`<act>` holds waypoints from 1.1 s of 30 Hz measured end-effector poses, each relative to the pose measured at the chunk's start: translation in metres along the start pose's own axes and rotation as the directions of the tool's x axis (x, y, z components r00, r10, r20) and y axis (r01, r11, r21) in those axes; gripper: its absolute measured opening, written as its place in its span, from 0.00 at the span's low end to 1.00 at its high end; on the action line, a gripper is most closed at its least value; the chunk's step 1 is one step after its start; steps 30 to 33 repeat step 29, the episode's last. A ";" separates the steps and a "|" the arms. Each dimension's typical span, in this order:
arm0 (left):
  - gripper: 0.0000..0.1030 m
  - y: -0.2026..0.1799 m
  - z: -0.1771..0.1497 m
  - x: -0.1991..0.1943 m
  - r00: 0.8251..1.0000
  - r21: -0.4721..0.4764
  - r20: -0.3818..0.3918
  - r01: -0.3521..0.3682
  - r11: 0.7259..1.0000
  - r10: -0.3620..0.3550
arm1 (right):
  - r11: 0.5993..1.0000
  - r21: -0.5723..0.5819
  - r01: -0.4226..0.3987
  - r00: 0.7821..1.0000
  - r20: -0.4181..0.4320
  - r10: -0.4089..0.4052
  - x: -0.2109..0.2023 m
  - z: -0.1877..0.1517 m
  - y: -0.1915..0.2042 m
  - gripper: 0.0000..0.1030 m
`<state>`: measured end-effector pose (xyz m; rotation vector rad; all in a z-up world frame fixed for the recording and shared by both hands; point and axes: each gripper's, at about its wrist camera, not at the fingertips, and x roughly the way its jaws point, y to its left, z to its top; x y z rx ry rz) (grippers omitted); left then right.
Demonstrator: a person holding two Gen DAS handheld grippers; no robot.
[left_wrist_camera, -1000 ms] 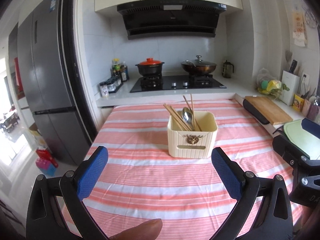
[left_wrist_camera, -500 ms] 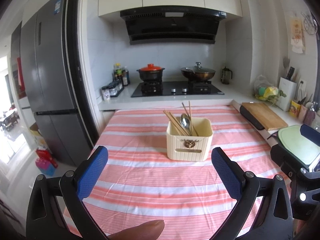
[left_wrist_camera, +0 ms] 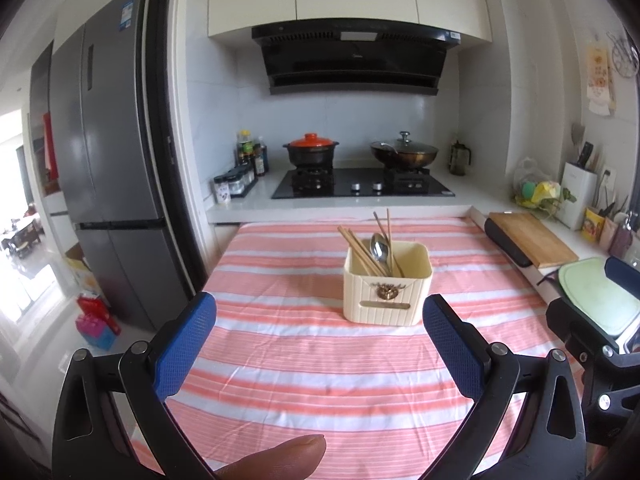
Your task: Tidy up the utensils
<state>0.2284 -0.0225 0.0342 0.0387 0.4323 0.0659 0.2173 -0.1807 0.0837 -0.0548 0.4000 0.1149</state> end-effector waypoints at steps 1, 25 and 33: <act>1.00 0.000 0.000 0.000 1.000 0.000 0.001 0.000 1.000 0.000 | 1.000 -0.001 0.000 1.000 0.001 0.000 -0.001 0.000 0.000 1.00; 1.00 0.001 -0.006 -0.001 0.999 -0.009 0.030 0.016 1.000 -0.016 | 1.000 -0.009 -0.005 0.999 -0.033 0.004 0.003 -0.004 0.001 1.00; 1.00 -0.002 -0.007 0.001 0.999 0.006 0.029 0.023 1.000 -0.023 | 1.000 -0.001 -0.001 0.999 -0.041 0.001 0.004 -0.007 -0.001 1.00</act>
